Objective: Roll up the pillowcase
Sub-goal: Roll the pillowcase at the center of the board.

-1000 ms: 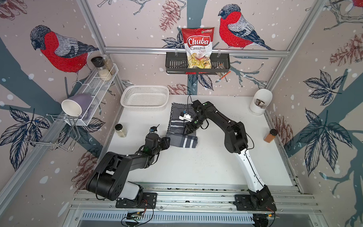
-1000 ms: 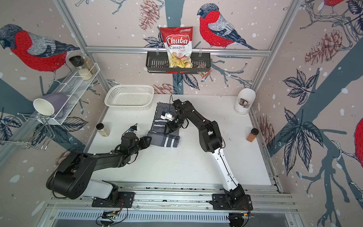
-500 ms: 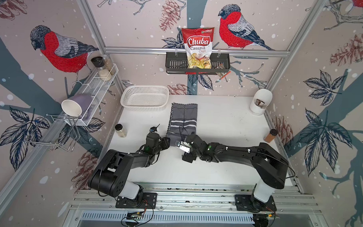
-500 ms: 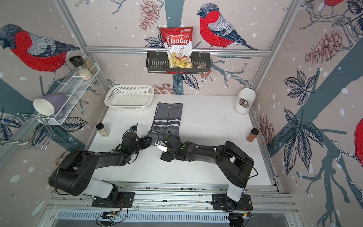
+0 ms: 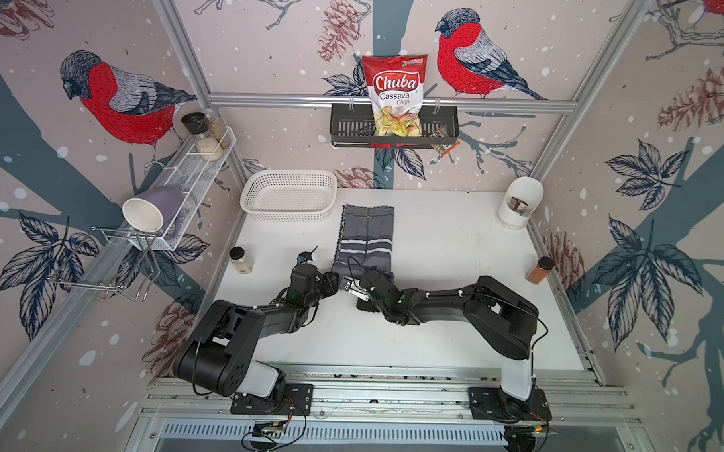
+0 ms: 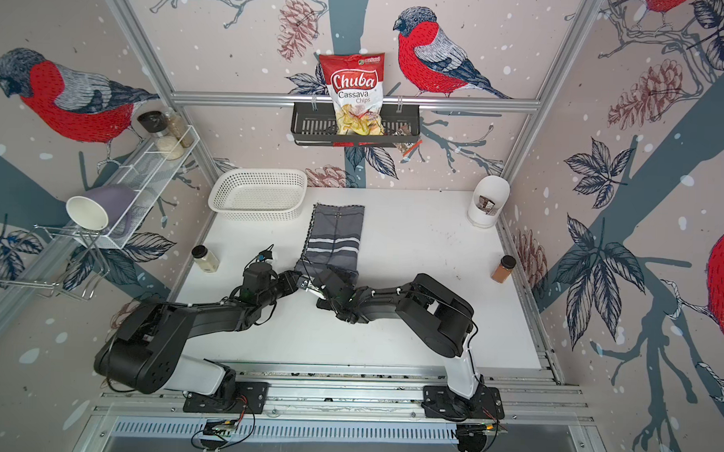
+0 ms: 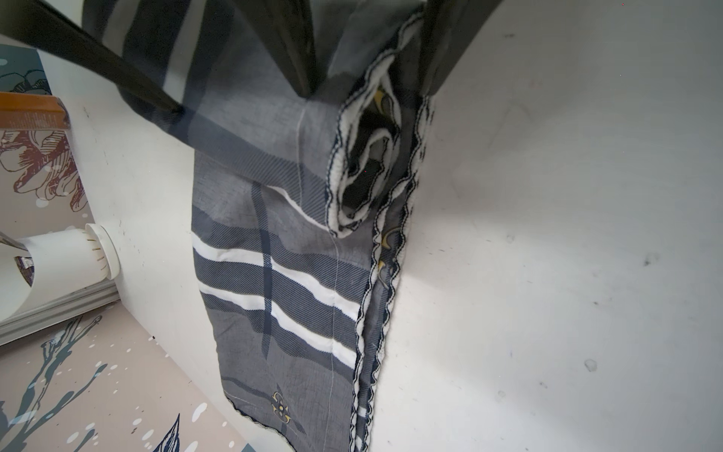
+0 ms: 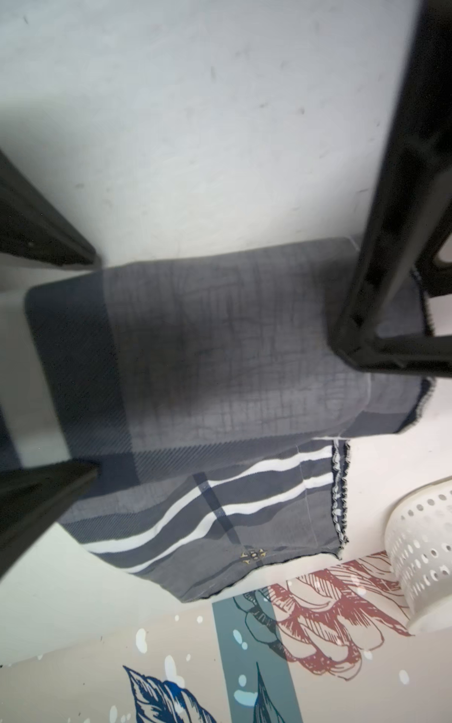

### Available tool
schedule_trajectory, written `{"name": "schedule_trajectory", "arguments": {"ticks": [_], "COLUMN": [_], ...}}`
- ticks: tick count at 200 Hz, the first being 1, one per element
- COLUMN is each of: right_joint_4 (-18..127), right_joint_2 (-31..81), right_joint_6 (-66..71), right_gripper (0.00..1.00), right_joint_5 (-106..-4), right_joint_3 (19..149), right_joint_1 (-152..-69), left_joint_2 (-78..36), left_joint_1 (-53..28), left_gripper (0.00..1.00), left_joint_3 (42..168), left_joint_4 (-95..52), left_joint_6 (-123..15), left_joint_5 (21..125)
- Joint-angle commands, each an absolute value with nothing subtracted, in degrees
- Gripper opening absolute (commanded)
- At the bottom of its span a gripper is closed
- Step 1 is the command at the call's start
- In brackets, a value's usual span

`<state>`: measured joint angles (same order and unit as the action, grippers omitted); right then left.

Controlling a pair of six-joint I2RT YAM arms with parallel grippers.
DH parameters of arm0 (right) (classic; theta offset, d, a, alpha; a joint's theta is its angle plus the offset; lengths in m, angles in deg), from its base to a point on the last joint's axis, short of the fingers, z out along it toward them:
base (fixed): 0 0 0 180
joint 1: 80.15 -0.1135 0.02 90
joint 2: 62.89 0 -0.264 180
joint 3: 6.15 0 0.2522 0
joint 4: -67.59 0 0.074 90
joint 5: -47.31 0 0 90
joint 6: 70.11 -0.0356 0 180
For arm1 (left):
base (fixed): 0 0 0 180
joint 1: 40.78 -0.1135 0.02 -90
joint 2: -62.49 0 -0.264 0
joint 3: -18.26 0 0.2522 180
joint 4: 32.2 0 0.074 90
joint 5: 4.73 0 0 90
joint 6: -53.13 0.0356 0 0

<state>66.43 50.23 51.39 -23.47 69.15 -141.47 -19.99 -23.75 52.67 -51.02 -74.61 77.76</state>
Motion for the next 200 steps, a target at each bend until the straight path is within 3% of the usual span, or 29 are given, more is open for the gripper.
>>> {"name": "schedule_trajectory", "arguments": {"ticks": [1,16,24,37,73,110,153,200], "right_joint_4": [58.9,51.97,48.54,43.47,24.85,5.87,-6.16,-15.81], "right_joint_2": [50.59,49.86,49.03,47.29,47.9,55.08,61.28,71.05], "right_joint_6": [50.0,48.06,47.03,45.48,39.85,42.86,48.86,50.6], "right_gripper": [0.38,0.13,0.06,0.01,0.0,0.06,0.06,0.08], "right_joint_5": [-31.23,-39.43,-43.33,-48.96,-68.46,-86.29,-95.9,-99.07], "right_joint_3": [71.15,72.95,73.62,74.51,82.44,93.26,103.88,114.76], "right_joint_1": [-140.1,-138.17,-137.08,-135.71,-130.08,-126.19,-123.16,-121.39], "left_joint_2": [-18.21,-12.38,-7.82,-1.14,4.94,4.37,2.7,-4.74], "left_joint_1": [-24.06,-25.41,-26.76,-30.04,-32.88,-31.28,-25.09,-24.7], "left_gripper": [0.51,0.69,0.75,0.77,0.78,0.77,0.78,0.79], "left_joint_3": [52.9,52.42,50.9,48.52,49.43,46.62,45.39,44.13], "left_joint_4": [-49.57,-45.14,-43.98,-42.57,-37.43,-45.75,-55.01,-62.38], "left_joint_6": [-75.8,-77.28,-79.65,-82.37,-77.32,-74.42,-71.13,-70.58], "left_joint_5": [78.59,81.23,83.13,83.47,77.42,67.28,64.21,60.84]}}
